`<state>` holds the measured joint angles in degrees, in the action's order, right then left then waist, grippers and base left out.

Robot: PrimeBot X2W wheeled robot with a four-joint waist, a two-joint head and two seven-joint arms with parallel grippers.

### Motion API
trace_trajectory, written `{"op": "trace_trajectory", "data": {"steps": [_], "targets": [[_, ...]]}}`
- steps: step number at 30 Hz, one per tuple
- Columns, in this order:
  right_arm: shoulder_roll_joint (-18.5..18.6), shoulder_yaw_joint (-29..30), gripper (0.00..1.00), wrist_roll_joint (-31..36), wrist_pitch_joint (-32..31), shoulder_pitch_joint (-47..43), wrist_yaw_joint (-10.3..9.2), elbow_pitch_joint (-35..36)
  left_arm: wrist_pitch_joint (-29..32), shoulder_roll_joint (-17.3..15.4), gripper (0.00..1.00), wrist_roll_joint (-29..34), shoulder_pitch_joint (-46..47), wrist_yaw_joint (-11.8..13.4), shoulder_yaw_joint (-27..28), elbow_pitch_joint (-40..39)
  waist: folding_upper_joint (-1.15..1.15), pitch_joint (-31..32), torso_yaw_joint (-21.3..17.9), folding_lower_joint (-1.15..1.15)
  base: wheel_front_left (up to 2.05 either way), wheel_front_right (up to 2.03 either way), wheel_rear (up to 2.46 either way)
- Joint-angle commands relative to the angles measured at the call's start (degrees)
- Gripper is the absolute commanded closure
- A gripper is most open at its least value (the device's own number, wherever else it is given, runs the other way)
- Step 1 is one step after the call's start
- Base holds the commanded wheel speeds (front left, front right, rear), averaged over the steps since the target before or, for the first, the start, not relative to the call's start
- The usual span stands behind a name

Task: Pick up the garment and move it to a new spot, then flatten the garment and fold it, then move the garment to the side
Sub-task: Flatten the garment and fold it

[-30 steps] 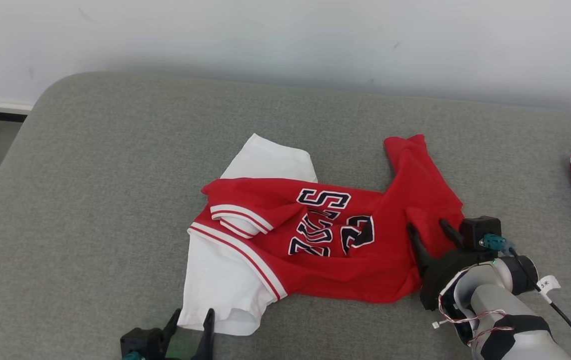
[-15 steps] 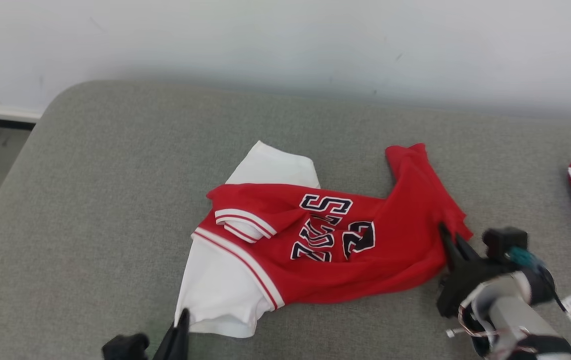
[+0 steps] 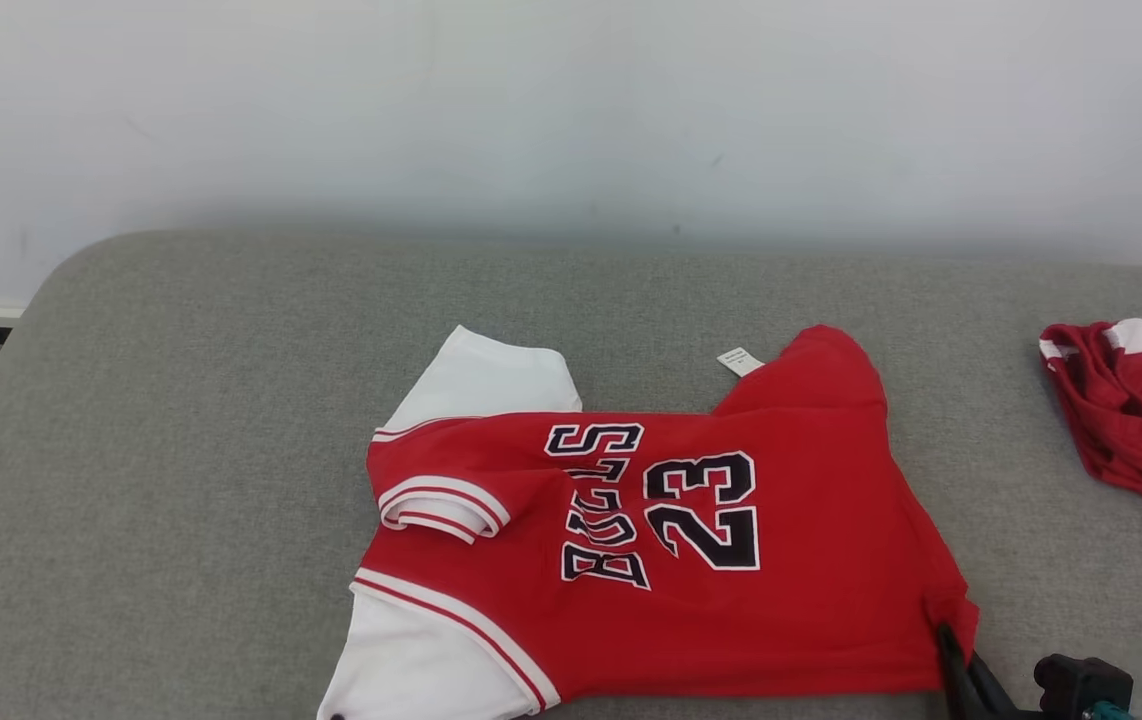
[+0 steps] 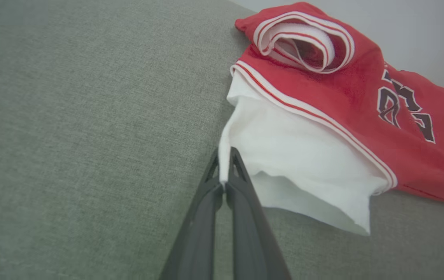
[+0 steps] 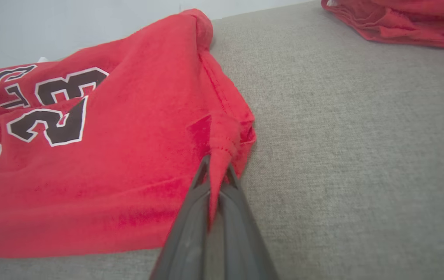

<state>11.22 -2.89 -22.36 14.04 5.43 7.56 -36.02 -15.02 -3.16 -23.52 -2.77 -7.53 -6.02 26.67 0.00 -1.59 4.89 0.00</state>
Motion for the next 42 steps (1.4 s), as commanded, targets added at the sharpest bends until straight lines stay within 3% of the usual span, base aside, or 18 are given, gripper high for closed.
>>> {"op": "trace_trajectory", "data": {"steps": [1, 2, 3, 4, 6, 15, 22, 35, 36, 37, 38, 42], "targets": [[0.0, 0.59, 0.0, 0.5, -0.28, -0.6, -0.14, 0.11, -0.09, 0.11, 0.73, 0.31, -0.5, 0.14, 0.09, 0.33, 0.0, 0.44, -0.6, 0.0, 0.0, 0.0, 0.0], [-0.21, 0.71, 0.0, 1.23, -0.34, -0.84, -0.14, -0.11, -0.1, 0.08, 0.48, 0.29, -0.31, 0.14, 0.22, 0.62, 0.0, 0.61, -0.71, 0.0, 0.0, 0.0, 0.0], [-0.36, 0.8, 0.0, 1.9, -0.41, -0.89, -0.14, -0.08, -0.09, 0.1, 0.03, 0.27, -0.25, 0.14, 0.25, 1.1, 0.0, 0.77, -0.8, 0.0, 0.0, 0.0, 0.0], [-0.57, 0.98, 0.0, 2.35, -0.42, -0.91, -0.14, 0.13, -0.1, 0.14, 0.08, 0.18, -0.12, 0.14, 0.35, 1.39, 0.0, 0.94, -0.87, 0.0, 0.0, 0.0, 0.0], [-0.5, 1.59, 0.0, 3.01, -0.45, -1.03, -0.14, 0.76, -0.09, 0.15, 0.0, 0.22, 0.07, 0.14, 0.99, 1.75, 0.0, 1.15, -0.89, 0.0, 0.0, 0.0, 0.0], [1.56, 3.47, 0.0, 4.85, -2.92, -4.58, -0.14, 6.43, -0.09, 0.24, 0.0, 1.52, -0.59, 0.14, 2.25, -0.1, 0.0, 1.08, -0.58, 0.0, 0.0, 0.0, 0.0], [1.6, 4.17, 0.0, 4.41, -6.41, -8.92, -0.13, 10.24, -0.09, 0.25, 0.0, 1.1, -0.06, 0.14, 0.15, 2.77, 0.0, 0.66, -0.7, 0.0, 0.0, 0.0, 0.0], [-1.06, 2.32, 0.0, 3.55, -7.9, -7.43, -0.13, 6.51, -0.08, -0.5, 0.0, -1.6, 3.23, 0.1, -2.79, 10.48, 0.0, 0.01, -1.54, 0.0, 0.0, 0.0, 0.0], [-1.2, 2.05, 0.55, 3.31, -7.8, -7.03, -0.13, 5.91, -0.08, -0.47, 0.43, -2.08, 3.51, 0.1, -3.15, 10.83, 0.0, 0.02, -1.63, 0.0, 0.0, 0.0, 0.0], [-1.16, 1.72, 0.76, 2.99, -7.71, -6.66, -0.13, 5.32, -0.08, -0.47, 0.63, -2.6, 3.84, 0.1, -3.66, 10.92, 0.0, 0.05, -1.74, 0.0, 0.0, 0.0, 0.0], [-1.14, 1.17, 1.0, 2.79, -7.68, -6.27, -0.13, 4.68, -0.08, -0.58, 1.0, -2.88, 4.02, 0.1, -3.96, 11.01, 0.0, 0.1, -1.81, 0.0, 0.0, 0.0, 0.0], [-1.13, -0.34, 1.0, 1.75, -6.19, -5.34, -0.13, 3.74, -0.09, -1.13, 1.0, -3.45, 3.25, 0.11, -3.85, 7.95, 0.0, 0.54, -1.82, 0.0, 0.0, 0.0, 0.0]]}}
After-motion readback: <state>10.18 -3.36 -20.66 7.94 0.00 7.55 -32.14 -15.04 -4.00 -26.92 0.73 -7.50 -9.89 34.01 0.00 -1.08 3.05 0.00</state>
